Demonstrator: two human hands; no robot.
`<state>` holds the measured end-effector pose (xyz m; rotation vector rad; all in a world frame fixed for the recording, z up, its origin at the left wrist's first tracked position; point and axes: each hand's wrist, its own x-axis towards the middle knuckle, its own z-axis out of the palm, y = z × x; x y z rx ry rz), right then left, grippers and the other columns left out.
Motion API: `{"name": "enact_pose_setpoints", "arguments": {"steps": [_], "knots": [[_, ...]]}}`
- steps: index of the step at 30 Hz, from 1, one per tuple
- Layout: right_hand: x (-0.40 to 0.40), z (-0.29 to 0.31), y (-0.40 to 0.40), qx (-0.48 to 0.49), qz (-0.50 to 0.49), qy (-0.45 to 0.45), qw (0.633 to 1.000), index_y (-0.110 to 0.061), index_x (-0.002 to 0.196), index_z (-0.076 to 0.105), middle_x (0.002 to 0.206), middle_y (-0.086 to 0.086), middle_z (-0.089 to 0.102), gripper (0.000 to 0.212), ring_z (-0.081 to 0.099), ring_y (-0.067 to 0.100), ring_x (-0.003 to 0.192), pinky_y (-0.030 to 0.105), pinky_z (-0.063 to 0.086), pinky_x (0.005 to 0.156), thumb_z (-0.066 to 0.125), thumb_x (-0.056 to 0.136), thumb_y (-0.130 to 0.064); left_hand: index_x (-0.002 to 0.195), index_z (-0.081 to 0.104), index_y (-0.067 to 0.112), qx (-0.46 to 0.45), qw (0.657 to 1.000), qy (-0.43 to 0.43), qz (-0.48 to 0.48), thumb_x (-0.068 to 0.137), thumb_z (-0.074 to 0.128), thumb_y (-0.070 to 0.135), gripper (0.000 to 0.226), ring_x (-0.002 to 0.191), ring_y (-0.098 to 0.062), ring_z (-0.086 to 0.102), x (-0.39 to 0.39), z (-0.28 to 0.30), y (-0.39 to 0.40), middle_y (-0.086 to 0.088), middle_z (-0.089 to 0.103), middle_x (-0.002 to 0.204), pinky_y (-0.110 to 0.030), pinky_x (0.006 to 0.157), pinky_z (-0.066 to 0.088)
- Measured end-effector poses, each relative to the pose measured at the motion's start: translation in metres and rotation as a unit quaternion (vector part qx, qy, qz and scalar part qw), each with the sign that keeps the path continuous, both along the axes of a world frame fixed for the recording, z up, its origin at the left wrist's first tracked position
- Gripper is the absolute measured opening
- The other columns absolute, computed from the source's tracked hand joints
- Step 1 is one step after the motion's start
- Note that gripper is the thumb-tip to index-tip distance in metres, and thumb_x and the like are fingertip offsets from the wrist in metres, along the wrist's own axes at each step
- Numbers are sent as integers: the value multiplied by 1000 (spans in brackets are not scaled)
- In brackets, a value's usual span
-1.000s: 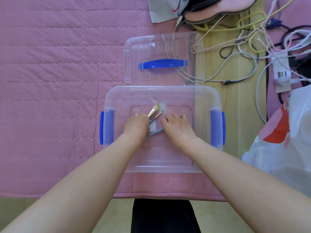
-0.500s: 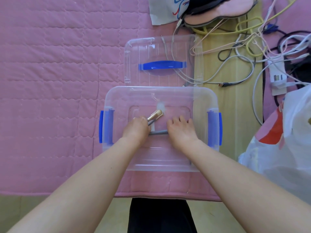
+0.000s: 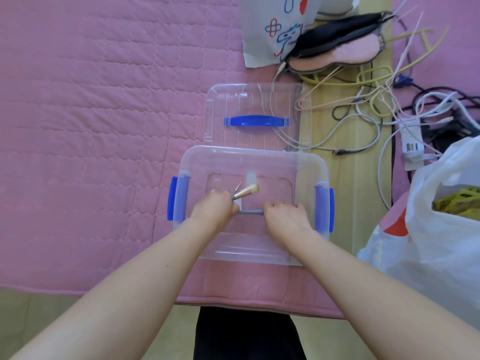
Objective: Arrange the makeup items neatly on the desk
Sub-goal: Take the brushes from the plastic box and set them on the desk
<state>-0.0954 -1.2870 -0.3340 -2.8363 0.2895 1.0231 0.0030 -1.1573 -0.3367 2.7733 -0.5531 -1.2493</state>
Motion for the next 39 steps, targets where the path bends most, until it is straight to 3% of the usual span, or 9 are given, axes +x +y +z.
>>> {"name": "enact_pose_setpoints", "arguments": {"steps": [3,10,14,17,20,26,31,35,39], "knots": [[-2,25,-2,11,-8,-14,1000,-14,114,47,115,8,58,24,56,31,106,40,38,82,41,91,-13,84,48,11,-15,999,-15,33,91,41,13,10,64,-31,47,-1,27,5,-7,45,67,-30,43,27],[-12,112,-4,97,-85,-44,991,-14,96,45,107,10,59,11,58,33,96,40,41,72,35,94,-20,107,48,4,-125,981,-48,141,98,36,15,18,85,-36,59,-24,115,25,-19,61,87,-32,64,37],[-17,167,6,158,-122,-56,978,-18,86,40,98,8,58,11,55,31,87,37,41,66,36,96,-20,96,54,5,-189,943,-26,274,97,34,11,21,72,-26,55,-48,170,44,-16,66,84,-29,61,42],[-22,210,20,193,-129,-73,970,-19,82,42,89,4,57,15,52,28,79,36,42,63,38,95,-24,91,60,11,-231,904,-35,358,96,40,12,20,60,-10,52,-67,210,62,-6,64,73,-14,48,35],[-28,251,41,239,-123,-80,960,-22,80,45,95,6,65,13,57,27,79,34,43,62,41,92,-19,88,62,11,-284,849,-26,445,94,47,12,16,52,-8,50,-87,251,84,-1,62,64,-22,57,41],[-46,314,96,317,-120,-85,937,-27,80,49,93,-1,67,19,54,11,65,25,37,53,42,92,-15,83,60,12,-346,744,-51,569,94,50,13,16,44,-8,44,-141,323,140,3,56,58,-21,49,38],[-57,350,149,360,-71,-52,929,-20,94,58,84,2,64,18,60,21,74,37,51,68,41,95,-15,81,60,11,-339,682,-84,643,96,48,20,21,50,-8,46,-193,360,196,3,55,62,-20,54,39],[-58,366,201,367,-7,-37,930,-15,97,58,82,2,65,17,61,24,71,38,51,66,42,94,-13,88,62,4,-325,624,-120,700,97,47,21,25,56,-13,46,-228,375,248,-2,56,67,-28,61,41],[-56,376,266,361,62,-14,931,-3,98,57,86,13,66,17,61,36,80,41,50,67,42,93,-10,88,62,12,-318,552,-154,755,98,46,19,21,50,-4,46,-256,380,302,3,55,65,-17,55,42]]}}
